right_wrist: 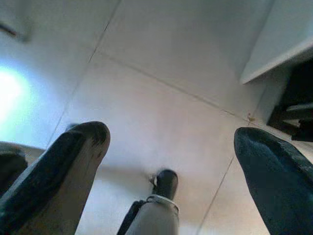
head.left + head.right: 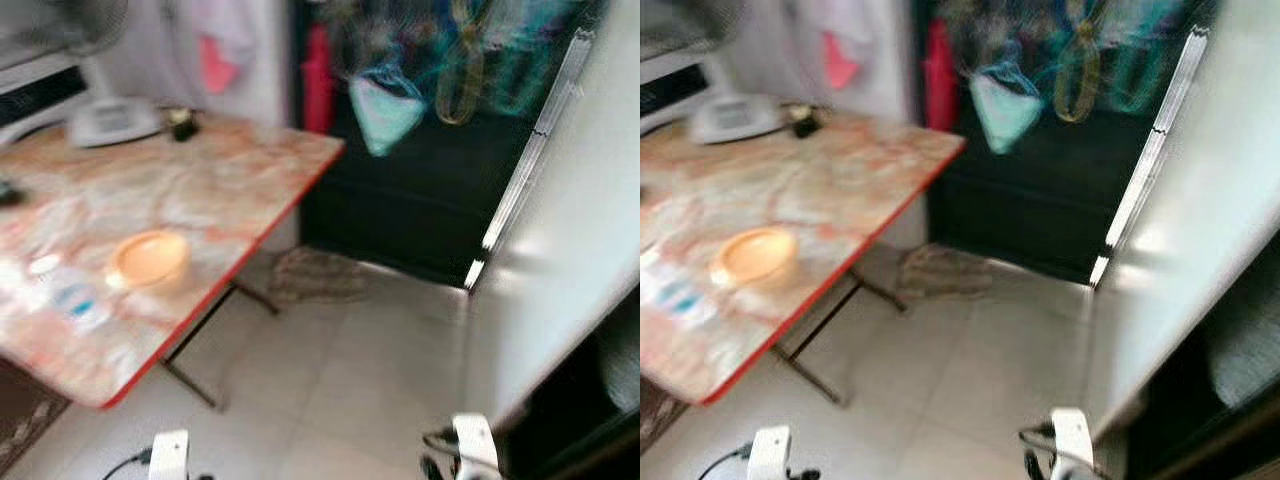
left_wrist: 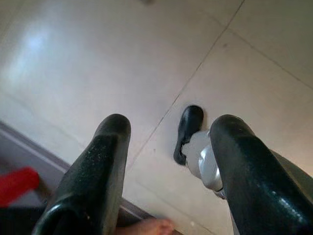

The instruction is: Restocking fridge

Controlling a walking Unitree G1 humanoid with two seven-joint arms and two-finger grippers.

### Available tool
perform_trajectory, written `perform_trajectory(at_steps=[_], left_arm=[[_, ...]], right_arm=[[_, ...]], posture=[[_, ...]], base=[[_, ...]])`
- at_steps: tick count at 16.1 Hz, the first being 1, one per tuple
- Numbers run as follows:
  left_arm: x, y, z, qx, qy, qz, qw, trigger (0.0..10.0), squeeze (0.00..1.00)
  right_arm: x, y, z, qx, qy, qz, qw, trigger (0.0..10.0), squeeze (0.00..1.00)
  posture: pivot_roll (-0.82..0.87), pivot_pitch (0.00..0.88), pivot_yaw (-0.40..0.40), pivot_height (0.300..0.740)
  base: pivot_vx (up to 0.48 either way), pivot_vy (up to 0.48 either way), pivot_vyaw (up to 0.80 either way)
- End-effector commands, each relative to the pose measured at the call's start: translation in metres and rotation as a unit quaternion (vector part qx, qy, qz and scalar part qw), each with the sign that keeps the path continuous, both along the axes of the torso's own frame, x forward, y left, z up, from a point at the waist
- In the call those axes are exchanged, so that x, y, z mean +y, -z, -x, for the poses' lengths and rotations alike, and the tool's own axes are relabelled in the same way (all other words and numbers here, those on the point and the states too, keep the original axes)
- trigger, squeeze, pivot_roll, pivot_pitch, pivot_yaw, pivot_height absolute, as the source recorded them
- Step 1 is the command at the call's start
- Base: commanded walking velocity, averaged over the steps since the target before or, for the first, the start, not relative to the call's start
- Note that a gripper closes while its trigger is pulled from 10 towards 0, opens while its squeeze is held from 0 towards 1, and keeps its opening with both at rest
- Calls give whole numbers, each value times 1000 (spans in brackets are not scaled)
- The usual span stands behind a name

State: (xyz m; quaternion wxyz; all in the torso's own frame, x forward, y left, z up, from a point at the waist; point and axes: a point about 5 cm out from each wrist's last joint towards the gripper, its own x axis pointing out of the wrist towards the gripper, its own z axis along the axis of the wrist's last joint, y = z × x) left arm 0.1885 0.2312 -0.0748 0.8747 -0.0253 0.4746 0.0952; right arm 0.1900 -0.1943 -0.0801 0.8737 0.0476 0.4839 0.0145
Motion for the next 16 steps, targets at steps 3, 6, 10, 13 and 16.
perform_trajectory(at_steps=[3, 6, 10, 13, 16], left_arm=[[5, 3, 9, 16, 11, -12, 1000, 10000, 0], [6, 4, 12, 20, 16, -16, 1000, 10000, 0], [7, 5, 15, 22, 14, -18, 999, 10000, 0], [8, 7, 19, 23, 11, -21, 999, 10000, 0], [9, 10, 29, 27, 13, -31, 999, 10000, 0]], right_arm=[[5, -3, -7, -13, -6, -4, 1000, 10000, 0], [5, -1, -3, -10, -9, -4, 1000, 10000, 0], [6, 1, 0, -4, -20, 0, 1000, 10000, 0], [6, 3, 6, 5, -34, 3, 999, 10000, 0], [6, 9, 18, 15, -38, 3, 999, 10000, 0]], posture=[[65, 0, -28, 740], [66, 0, -21, 740], [83, 0, -22, 740], [100, 0, -30, 740], [106, 0, -33, 740]], base=[[0, 0, 800], [0, 0, 800], [0, 0, 559], [0, 0, 0], [0, 0, 0]])
